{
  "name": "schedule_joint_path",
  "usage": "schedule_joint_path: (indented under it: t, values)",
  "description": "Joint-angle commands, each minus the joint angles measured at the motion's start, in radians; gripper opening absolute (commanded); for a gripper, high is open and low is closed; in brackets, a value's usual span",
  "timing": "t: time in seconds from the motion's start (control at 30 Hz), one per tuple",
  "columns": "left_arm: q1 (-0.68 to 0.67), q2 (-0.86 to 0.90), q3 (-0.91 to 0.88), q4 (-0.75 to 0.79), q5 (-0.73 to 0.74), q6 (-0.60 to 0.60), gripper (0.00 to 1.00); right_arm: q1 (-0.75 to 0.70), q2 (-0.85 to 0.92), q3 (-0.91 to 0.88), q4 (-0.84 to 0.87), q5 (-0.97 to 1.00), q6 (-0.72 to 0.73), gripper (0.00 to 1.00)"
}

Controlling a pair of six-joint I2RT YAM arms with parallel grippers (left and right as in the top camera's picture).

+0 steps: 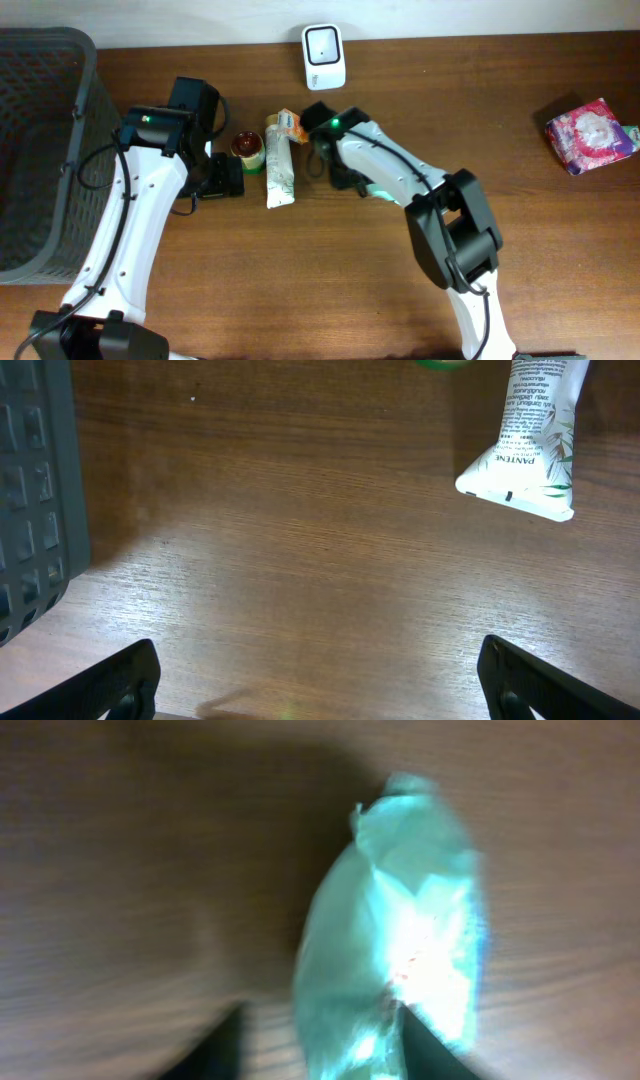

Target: Scan the item barcode

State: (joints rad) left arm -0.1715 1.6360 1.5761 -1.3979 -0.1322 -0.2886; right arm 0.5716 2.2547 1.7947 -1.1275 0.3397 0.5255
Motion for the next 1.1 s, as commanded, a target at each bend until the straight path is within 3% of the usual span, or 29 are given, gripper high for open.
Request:
schedule_joint_path:
  t: [0.0, 0.2, 0.33, 0.63, 0.7, 0.73, 0.87, 1.0, 1.07]
  values:
    - [0.003, -0.015, -0.005, -0.001, -0.007, -0.010, 0.99, 0.037, 0.007, 0.137, -0.037, -0.135, 0.003, 0.85]
    - [0.003, -0.015, -0.005, -0.001, -0.007, -0.010, 0.99, -0.084, 0.007, 0.292, -0.222, -0.139, -0.156, 0.88]
    - [0.003, -0.015, -0.005, -0.001, -0.007, -0.010, 0.99, -0.206, 0.009, 0.238, -0.232, -0.415, -0.405, 0.83]
    - [0.003, -0.015, -0.005, -0.001, -0.007, -0.010, 0.99, -0.224, 0.009, 0.009, -0.012, -0.422, -0.409, 0.67]
    - [0.003, -0.015, -0.005, -0.001, -0.007, -0.010, 0.99, -0.224, 0.009, -0.032, 0.025, -0.422, -0.409, 0.57]
    - [0.003, -0.015, -0.005, -0.001, -0.007, -0.010, 0.99, -0.224, 0.009, -0.035, 0.029, -0.422, -0.407, 0.44]
    - [0.003, -0.015, -0.005, -0.001, -0.007, -0.010, 0.99, -0.224, 0.007, 0.045, 0.032, -0.423, -0.344, 0.17]
    - [0.003, -0.015, -0.005, -0.001, -0.007, -0.010, 0.99, -0.224, 0.007, 0.220, 0.095, -0.423, -0.325, 0.10]
    - [0.003, -0.015, -0.005, -0.001, -0.007, -0.010, 0.99, -0.224, 0.007, 0.245, 0.214, -0.423, -0.325, 0.08]
